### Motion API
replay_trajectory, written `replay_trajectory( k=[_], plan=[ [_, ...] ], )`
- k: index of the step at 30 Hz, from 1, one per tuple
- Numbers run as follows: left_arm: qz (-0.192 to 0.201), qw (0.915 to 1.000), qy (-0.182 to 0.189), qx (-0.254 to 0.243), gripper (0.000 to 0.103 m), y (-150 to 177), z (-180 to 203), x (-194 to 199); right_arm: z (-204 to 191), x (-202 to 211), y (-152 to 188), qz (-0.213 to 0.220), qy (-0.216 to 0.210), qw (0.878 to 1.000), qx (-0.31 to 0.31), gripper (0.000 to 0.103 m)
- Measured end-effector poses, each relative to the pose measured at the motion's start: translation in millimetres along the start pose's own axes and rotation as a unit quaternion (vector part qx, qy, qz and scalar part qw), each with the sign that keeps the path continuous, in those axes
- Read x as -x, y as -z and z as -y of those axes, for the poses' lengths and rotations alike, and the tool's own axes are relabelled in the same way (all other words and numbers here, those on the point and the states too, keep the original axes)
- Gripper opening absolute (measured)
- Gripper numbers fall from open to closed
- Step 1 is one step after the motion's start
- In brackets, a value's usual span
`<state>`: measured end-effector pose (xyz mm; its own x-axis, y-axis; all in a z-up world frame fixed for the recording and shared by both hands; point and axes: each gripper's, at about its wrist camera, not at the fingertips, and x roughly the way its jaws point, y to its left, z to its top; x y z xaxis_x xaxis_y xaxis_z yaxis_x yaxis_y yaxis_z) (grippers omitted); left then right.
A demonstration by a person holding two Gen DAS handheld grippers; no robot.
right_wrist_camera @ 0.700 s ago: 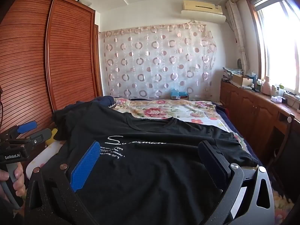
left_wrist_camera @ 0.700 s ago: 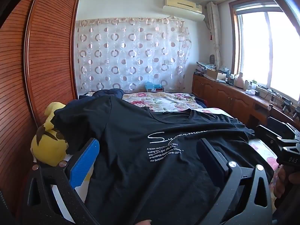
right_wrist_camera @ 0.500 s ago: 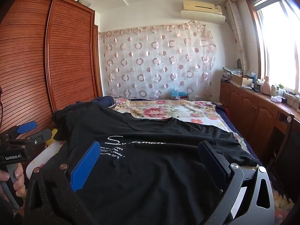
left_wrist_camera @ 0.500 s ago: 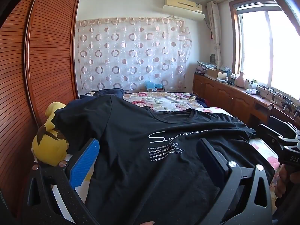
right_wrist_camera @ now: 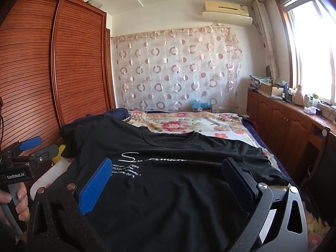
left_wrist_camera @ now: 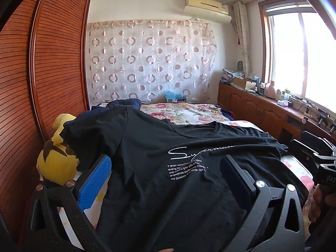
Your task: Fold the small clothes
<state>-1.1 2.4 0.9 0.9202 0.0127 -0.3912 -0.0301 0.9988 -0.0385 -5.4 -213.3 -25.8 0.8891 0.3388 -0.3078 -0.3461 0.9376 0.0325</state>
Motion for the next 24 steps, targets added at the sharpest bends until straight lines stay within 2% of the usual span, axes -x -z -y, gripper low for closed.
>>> replay_trajectory(
  k=[24],
  plan=[
    [0.003,1.0000,-0.002,-0.002,0.103,-1.4,3.4,1.8,-0.9,-1.5,1.8,0.000,0.000,1.000,0.001,0.103]
  ],
)
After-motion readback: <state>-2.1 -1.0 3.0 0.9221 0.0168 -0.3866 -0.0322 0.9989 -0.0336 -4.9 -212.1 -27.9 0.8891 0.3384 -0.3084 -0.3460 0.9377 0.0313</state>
